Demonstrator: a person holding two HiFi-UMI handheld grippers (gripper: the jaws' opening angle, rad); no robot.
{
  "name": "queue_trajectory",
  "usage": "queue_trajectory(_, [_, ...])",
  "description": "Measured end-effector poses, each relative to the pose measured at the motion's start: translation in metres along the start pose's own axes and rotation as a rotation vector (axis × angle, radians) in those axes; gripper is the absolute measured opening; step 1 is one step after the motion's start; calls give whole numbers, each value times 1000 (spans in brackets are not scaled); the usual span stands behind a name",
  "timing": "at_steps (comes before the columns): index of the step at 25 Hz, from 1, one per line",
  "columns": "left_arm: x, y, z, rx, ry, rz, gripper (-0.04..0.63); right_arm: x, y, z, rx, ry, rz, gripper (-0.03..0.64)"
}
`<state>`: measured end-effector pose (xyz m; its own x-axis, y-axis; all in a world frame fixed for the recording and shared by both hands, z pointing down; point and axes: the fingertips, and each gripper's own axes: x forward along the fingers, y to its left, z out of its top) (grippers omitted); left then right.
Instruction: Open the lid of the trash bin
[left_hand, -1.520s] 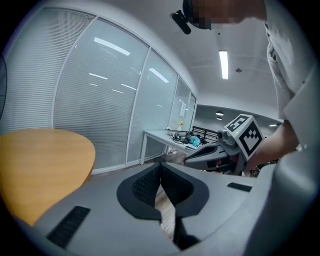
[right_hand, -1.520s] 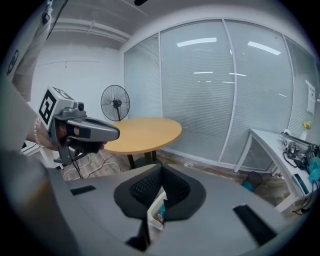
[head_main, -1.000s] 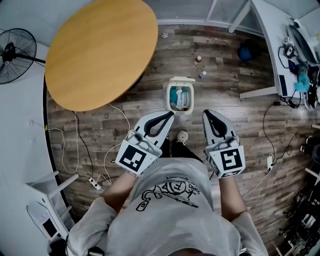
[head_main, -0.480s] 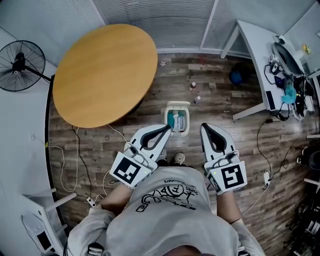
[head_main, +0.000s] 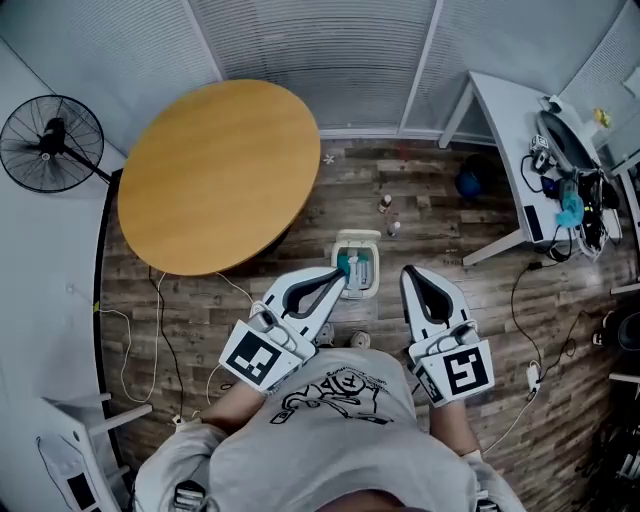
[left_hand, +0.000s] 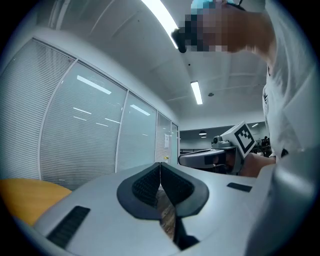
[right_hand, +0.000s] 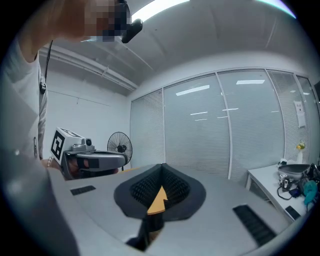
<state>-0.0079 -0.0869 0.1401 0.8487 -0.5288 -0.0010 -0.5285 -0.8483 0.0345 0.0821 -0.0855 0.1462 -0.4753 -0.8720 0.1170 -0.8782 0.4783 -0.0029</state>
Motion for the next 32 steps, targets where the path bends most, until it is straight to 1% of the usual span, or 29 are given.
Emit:
queue_trajectory(3, [-2, -2, 9, -10, -3, 2, 20, -3, 1, 10, 2, -16, -3, 8])
queue_trajectory(8, [-9, 0, 23, -5, -23, 5, 20, -7, 4, 26, 11, -43, -13, 8])
queue_trajectory(12, [-8, 1, 36, 21, -77, -11, 20, -7, 3, 32, 12, -52, -16, 8])
queue_trajectory(17, [-5, 4, 30, 3, -43, -5, 20, -5, -2, 35, -3, -49, -28, 6])
queue_trajectory(22, [-3, 7, 31, 19, -64, -5, 20, -2, -6, 33, 0, -43, -32, 6])
queue_trajectory(29, [-2, 13, 33, 17, -75, 0, 20, 2, -5, 31, -2, -38, -37, 6])
queue_trajectory(32, [0, 16, 33, 17, -78, 17, 20, 2, -8, 32, -6, -38, -41, 6])
